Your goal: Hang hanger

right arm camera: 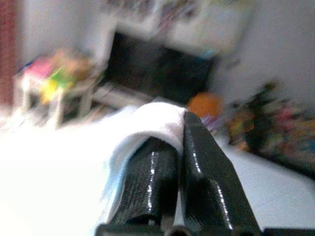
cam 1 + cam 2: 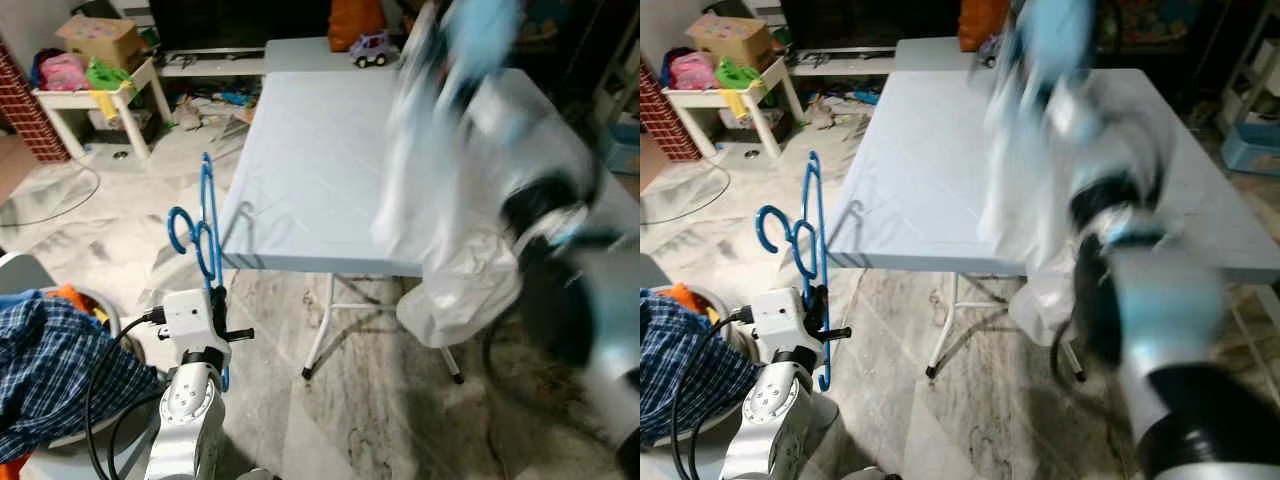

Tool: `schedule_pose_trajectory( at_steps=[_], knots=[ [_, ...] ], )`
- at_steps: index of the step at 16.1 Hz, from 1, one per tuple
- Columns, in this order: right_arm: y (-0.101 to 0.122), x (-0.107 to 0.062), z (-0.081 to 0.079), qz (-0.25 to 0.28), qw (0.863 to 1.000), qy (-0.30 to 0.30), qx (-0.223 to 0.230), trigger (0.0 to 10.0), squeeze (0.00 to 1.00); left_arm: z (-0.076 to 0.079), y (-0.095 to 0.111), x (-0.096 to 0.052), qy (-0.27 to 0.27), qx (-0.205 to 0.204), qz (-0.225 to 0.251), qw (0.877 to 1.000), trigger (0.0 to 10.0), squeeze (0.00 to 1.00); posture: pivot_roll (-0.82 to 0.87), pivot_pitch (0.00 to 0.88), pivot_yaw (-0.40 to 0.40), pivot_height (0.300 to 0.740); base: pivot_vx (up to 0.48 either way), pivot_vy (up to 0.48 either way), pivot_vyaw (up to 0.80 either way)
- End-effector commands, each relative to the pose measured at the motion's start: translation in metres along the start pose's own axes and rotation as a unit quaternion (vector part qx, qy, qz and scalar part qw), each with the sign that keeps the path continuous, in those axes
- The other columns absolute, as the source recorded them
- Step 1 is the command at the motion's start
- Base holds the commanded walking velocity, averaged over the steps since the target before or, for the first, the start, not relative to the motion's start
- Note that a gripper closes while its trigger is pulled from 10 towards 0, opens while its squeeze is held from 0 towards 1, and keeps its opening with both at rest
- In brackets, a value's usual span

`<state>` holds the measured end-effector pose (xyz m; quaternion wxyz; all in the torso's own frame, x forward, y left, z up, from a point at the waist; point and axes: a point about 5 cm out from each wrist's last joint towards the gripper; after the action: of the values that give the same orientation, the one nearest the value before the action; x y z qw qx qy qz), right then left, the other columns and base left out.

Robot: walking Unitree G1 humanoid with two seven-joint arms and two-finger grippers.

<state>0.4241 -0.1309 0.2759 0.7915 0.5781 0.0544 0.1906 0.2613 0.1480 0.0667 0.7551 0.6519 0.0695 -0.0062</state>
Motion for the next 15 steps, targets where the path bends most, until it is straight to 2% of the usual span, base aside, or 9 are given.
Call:
schedule_pose_trajectory(
  at_steps=[1, 2, 3, 4, 5, 8, 11, 15],
  knots=[
    [-0.02, -0.004, -0.015, -0.039, 0.996, 0.073, -0.034, 10.0, 0.0, 0.004, 0.003, 0.0, -0.006, -0.007, 0.005, 1.0, 10.0, 0.0, 0.0, 0.0, 0.018, 0.74, 0.0, 0.0, 0.0],
    [-0.032, -0.009, -0.019, -0.057, 0.992, 0.099, -0.053, 10.0, 0.71, 0.005, 0.003, 0.001, -0.01, -0.007, 0.004, 1.0, 10.0, 0.0, -0.01, 0.0, 0.022, 0.74, 0.0, 0.0, 0.0],
    [-0.044, -0.015, -0.021, -0.083, 0.987, 0.13, -0.054, 10.0, 1.0, 0.006, 0.003, 0.002, -0.015, -0.008, 0.003, 1.0, 10.0, 0.0, -0.01, 0.0, 0.027, 0.74, 0.0, 0.0, 0.0],
    [-0.047, -0.016, -0.021, -0.09, 0.985, 0.141, -0.047, 10.0, 1.0, 0.006, 0.003, 0.003, -0.017, -0.008, 0.002, 1.0, 10.0, 0.0, -0.02, 0.0, 0.028, 0.74, 0.0, 0.0, 0.0],
    [-0.054, -0.02, -0.022, -0.105, 0.977, 0.165, -0.082, 10.0, 1.0, 0.006, 0.002, 0.004, -0.018, -0.008, 0.0, 1.0, 10.0, 0.0, -0.02, 0.0, 0.031, 0.74, 0.0, 0.0, 0.0],
    [-0.062, -0.028, -0.019, -0.113, 0.969, 0.191, -0.107, 10.0, 1.0, 0.008, 0.0, 0.005, -0.027, -0.006, -0.007, 1.0, 10.0, 0.0, -0.03, 0.0, 0.038, 0.74, 0.0, 0.0, 0.0],
    [-0.071, -0.036, -0.019, -0.115, 0.964, 0.213, -0.113, 10.0, 1.0, 0.007, -0.003, 0.005, -0.037, -0.001, -0.018, 0.999, 10.0, 0.0, -0.03, 0.0, 0.042, 0.74, 0.0, 0.0, 0.0],
    [-0.084, -0.046, -0.019, -0.131, 0.96, 0.236, -0.077, 10.0, 1.0, 0.006, -0.005, 0.004, -0.041, 0.003, -0.025, 0.999, 10.0, 0.0, -0.03, 0.0, 0.052, 0.74, 0.0, 0.0, 0.0]
  ],
)
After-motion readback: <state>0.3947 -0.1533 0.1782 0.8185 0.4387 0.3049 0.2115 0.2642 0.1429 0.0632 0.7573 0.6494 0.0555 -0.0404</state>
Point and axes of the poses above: a point about 5 cm out from each wrist's last joint towards the gripper, its own x axis pointing out of the wrist towards the gripper, its own y axis along the axis of the wrist's last joint, z = x × y
